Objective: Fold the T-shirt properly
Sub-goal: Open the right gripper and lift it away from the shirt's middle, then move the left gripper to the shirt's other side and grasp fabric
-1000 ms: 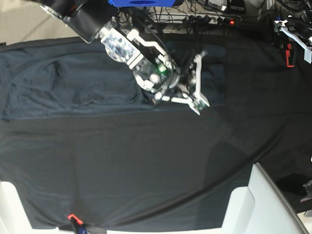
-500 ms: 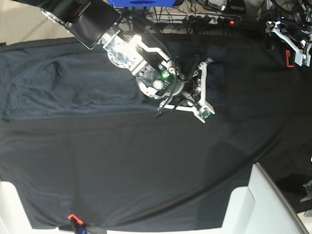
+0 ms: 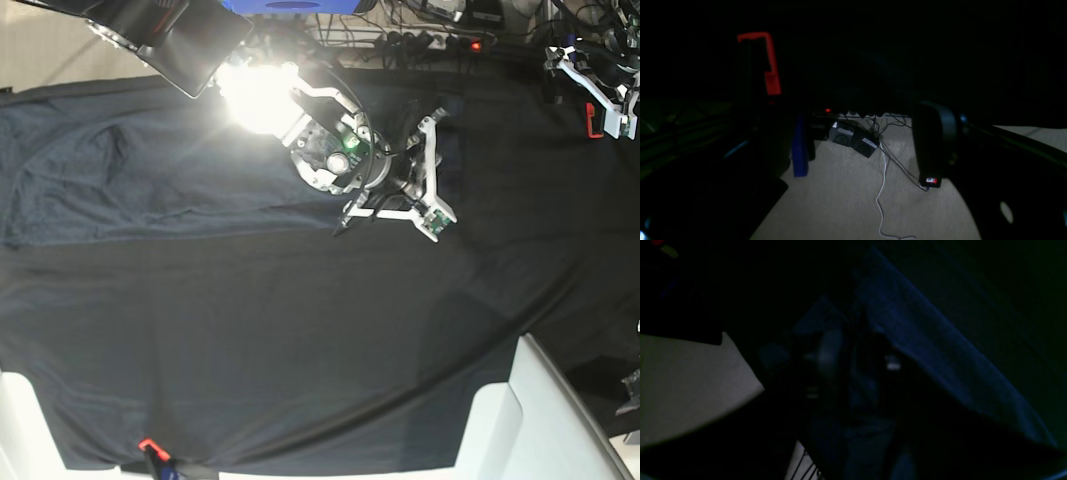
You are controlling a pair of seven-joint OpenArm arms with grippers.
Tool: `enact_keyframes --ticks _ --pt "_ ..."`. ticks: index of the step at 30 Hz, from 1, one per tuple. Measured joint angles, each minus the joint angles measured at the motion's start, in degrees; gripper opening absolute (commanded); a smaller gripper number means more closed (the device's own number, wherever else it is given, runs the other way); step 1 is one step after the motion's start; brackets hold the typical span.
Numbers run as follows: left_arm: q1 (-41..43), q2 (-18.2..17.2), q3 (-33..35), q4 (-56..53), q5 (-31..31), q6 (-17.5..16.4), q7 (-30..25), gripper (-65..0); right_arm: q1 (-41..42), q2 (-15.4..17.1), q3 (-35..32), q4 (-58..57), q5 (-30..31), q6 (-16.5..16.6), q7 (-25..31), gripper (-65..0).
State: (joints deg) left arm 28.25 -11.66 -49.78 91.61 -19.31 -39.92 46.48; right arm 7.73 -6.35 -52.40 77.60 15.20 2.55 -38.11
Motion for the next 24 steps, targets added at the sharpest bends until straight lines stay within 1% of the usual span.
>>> enact_keyframes --ticks 1,2,4,7,9,10,12,13,15,17,18,19,20,23,24 --pt "-0.02 0.02 0.00 0.00 0.02 0.00 0.00 -12.5 0.04 0.04 -0.52 0.04 -0.15 0.00 0.00 -34.1" --pt "0.00 0.04 0.00 0.00 0.02 0.00 0.02 -12.5 0.13 0.04 -1.38 0.07 -0.24 -0.02 0.02 -33.2" --pt "-0.46 0.07 0.00 -0.02 0.04 0.00 0.13 -12.5 -0.02 0.02 -2.95 0.42 0.02 0.04 0.00 -33.0" --pt "-1.79 0.02 0.00 -0.46 -0.04 0.00 0.15 -12.5 -0.61 0.35 -2.84 3.15 0.24 0.39 -0.52 -33.0" --pt "-2.71 0.17 0.04 -1.20 -0.42 0.00 0.24 -12.5 -1.01 2.29 -1.75 7.30 0.26 0.33 -0.11 -33.0" --pt "-3.06 0.39 0.09 -1.40 -0.42 0.02 0.33 -12.5 -2.05 3.76 0.17 10.14 0.46 0.39 0.11 -33.0" --pt "-3.43 0.96 1.07 -1.20 -0.98 0.33 0.44 -12.5 -5.53 6.54 6.27 15.08 0.39 0.15 0.59 -32.9" --pt "-3.43 1.09 2.62 -1.14 -2.89 0.68 1.44 -12.5 -7.61 8.00 9.60 17.11 0.22 -0.02 0.46 -32.9" --pt "-3.61 1.66 5.42 -1.46 -9.75 0.00 3.89 -11.4 -11.91 10.93 16.70 20.04 -0.26 -0.11 0.22 -32.9" --pt "-3.85 1.81 6.82 -3.28 -16.41 -0.02 3.45 -10.0 -15.67 12.83 21.66 22.08 -0.35 0.04 -0.20 -32.9" --pt "-4.26 1.77 6.95 -4.66 -18.29 -0.02 3.61 -7.4 -17.09 13.62 23.54 22.47 -0.28 0.20 -0.15 -32.9" --pt "-4.85 1.66 6.97 -6.10 -19.17 0.09 3.87 -3.0 -18.18 14.12 24.96 22.51 -0.15 0.42 -0.09 -32.9" --pt "-5.75 1.60 6.80 -7.72 -18.91 0.48 3.98 0.0 -19.12 14.60 25.99 22.51 -0.07 0.37 0.00 -32.9" --pt "-9.51 1.49 7.34 -12.24 -19.39 0.48 3.91 0.0 -21.90 16.68 27.71 22.56 0.02 0.79 0.24 -32.9" --pt "-10.82 1.46 8.44 -14.05 -19.43 0.46 3.67 0.0 -22.64 17.49 28.11 22.56 -0.04 0.59 0.22 -32.9"
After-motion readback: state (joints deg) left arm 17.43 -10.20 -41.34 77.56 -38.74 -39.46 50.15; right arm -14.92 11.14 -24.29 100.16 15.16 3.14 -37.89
